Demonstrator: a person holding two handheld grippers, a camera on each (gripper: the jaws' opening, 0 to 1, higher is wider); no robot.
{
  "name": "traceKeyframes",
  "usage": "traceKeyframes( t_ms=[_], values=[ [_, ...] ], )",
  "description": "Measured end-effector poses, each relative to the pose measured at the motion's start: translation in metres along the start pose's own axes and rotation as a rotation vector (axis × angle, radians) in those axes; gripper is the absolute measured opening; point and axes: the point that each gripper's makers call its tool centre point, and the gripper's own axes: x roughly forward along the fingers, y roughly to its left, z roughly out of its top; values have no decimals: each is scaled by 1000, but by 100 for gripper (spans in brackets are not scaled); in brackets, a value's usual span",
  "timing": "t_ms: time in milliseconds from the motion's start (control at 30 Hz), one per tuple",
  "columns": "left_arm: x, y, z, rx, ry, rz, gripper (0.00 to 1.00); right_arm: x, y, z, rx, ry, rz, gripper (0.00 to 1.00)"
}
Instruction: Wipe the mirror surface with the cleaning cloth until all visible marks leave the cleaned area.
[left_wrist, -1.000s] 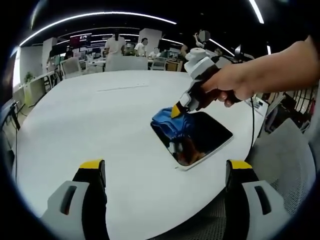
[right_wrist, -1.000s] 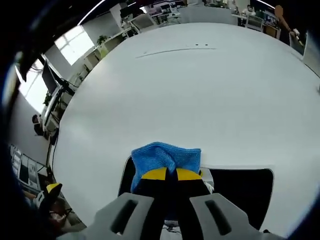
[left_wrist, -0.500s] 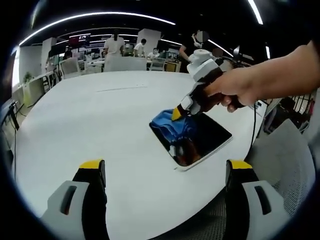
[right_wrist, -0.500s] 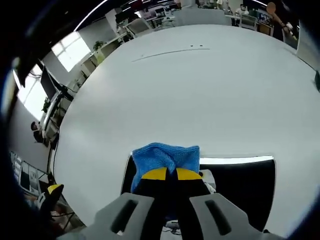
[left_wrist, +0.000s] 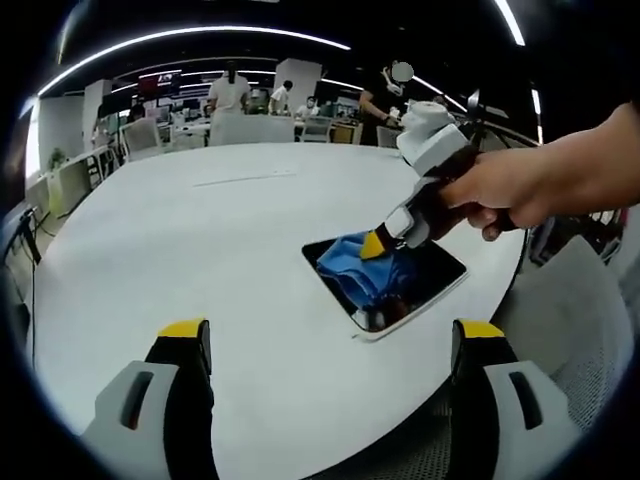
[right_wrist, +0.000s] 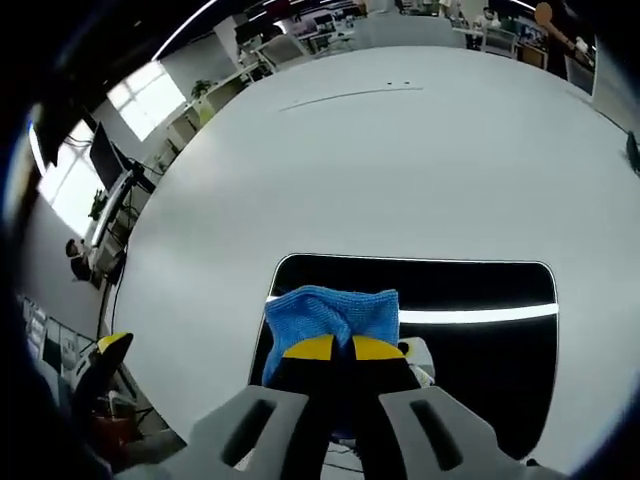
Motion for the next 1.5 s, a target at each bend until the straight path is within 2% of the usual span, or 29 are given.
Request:
traceKeyframes(
  t_ms=[367, 567, 767, 933, 1233, 1333, 1400, 1500],
  values=[
    [1, 0, 1, -7, -3, 3, 99, -12, 6, -17, 22, 27, 25, 0],
    [1, -1, 1, -10, -2, 0, 99, -17, 9, -27, -13, 34, 31, 0],
    [1, -1, 2, -15, -6, -3, 99, -21, 8, -35, 2, 43, 41, 0],
    [2, -3, 1, -4, 3, -11, 99, -25, 11, -43, -56, 41, 33, 0],
    [2, 0, 1, -20, 1, -8, 98, -31, 15, -56, -63, 60, 73, 0],
    [2, 0, 0, -21, 9, -5, 99, -33, 16, -60, -153, 55, 70, 0],
    [2, -1, -2, -15, 16, -7, 98, -33, 19, -62, -154, 55, 67, 0],
    [0, 6, -1, -47, 8, 24, 99, -32, 16, -60, -129, 58, 81, 0]
  ],
)
